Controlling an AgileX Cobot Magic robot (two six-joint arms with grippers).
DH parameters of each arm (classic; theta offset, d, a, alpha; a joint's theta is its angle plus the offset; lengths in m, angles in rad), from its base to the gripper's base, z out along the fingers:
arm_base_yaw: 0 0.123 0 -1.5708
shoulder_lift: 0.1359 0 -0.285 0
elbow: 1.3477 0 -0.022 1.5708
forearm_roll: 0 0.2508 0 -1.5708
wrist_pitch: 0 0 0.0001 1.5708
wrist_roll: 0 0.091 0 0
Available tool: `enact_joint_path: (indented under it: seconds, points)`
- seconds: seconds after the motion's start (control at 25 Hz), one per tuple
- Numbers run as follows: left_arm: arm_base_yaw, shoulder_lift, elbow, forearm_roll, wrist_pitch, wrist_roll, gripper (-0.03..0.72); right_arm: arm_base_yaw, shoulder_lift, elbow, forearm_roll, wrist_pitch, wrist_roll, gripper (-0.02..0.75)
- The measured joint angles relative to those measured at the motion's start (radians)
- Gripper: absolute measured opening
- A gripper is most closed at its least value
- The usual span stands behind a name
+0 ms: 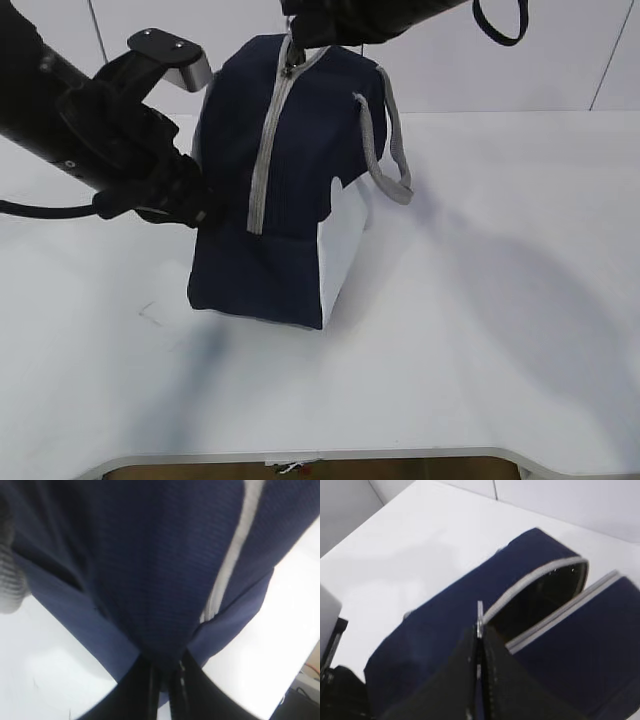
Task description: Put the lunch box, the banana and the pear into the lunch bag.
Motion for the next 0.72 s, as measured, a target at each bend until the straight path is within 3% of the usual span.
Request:
enact_joint_path:
  seconds: [0.72]
  points:
    - [0.0,-0.05,0.0,0.043,0.101,0.0,0.003,0.0,0.057,-0.002,-0.115,-0.191,-0.002,0.013]
